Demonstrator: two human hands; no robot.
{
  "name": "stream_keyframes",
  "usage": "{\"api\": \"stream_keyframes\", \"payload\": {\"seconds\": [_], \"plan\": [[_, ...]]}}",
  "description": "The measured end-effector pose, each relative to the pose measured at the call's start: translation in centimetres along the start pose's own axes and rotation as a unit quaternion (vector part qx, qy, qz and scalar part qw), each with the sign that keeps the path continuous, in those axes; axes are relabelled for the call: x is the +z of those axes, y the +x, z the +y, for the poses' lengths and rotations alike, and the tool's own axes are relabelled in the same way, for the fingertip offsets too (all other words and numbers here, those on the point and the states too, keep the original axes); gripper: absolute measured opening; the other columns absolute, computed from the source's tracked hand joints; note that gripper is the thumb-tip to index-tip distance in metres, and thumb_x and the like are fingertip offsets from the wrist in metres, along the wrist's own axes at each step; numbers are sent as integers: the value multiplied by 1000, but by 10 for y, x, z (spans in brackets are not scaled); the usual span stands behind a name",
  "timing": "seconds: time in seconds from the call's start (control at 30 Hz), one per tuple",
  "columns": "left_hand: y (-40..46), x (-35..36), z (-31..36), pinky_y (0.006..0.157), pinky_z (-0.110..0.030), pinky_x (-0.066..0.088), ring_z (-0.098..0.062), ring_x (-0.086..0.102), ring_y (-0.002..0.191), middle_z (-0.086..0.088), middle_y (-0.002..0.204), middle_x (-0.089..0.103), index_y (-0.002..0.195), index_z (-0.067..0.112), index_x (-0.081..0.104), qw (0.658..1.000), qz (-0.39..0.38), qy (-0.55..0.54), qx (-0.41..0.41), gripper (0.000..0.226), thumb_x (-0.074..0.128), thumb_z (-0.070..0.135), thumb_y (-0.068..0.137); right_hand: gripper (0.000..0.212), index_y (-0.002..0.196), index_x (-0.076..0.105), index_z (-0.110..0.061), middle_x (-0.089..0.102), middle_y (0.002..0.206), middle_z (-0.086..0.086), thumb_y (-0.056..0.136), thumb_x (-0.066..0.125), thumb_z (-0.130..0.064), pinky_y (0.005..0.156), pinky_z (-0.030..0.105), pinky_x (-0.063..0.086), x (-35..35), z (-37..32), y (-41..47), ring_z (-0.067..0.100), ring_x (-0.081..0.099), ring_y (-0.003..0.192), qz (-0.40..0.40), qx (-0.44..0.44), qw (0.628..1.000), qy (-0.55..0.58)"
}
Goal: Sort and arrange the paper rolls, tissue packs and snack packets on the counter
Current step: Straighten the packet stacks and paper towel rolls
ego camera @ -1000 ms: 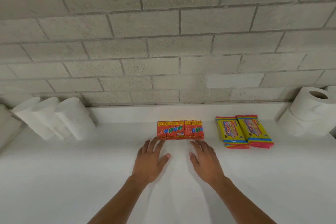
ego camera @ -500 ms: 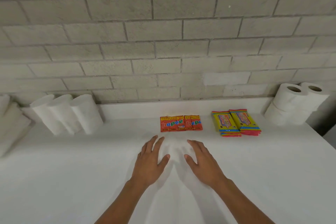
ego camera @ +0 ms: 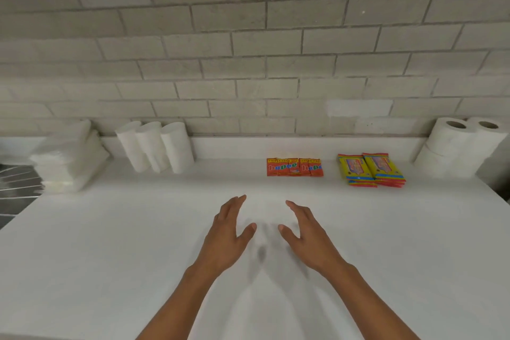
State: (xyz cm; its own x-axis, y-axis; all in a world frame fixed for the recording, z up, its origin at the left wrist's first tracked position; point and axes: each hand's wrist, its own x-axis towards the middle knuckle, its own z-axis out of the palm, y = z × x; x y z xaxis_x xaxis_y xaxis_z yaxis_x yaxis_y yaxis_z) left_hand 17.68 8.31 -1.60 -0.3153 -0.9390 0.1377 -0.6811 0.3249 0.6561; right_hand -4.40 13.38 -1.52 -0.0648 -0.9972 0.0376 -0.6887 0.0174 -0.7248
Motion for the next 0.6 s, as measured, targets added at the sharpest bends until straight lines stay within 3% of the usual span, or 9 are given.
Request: {"api": "stream_keyframes", "payload": {"seconds": [0.33, 0.6], "plan": [[-90, -33, 11, 112, -31, 35, -10, 29, 145, 15, 160, 19, 153, 42, 19, 999, 3, -26, -23, 68, 53, 53, 95, 65, 154, 19, -37, 24, 157, -13, 98, 49, -50, 112, 27, 34, 18, -44, -78, 9, 33, 142, -15, 28, 999, 42], [-108, -74, -17, 113, -32, 35, -9, 32, 143, 17, 159, 21, 152, 44, 19, 997, 11, -69, -30, 69, 56, 51, 95, 66, 153, 19, -39, 24, 157, -14, 97, 50, -51, 114, 30, 35, 50, -96, -83, 9, 33, 142, -25, 19, 999, 42]]}}
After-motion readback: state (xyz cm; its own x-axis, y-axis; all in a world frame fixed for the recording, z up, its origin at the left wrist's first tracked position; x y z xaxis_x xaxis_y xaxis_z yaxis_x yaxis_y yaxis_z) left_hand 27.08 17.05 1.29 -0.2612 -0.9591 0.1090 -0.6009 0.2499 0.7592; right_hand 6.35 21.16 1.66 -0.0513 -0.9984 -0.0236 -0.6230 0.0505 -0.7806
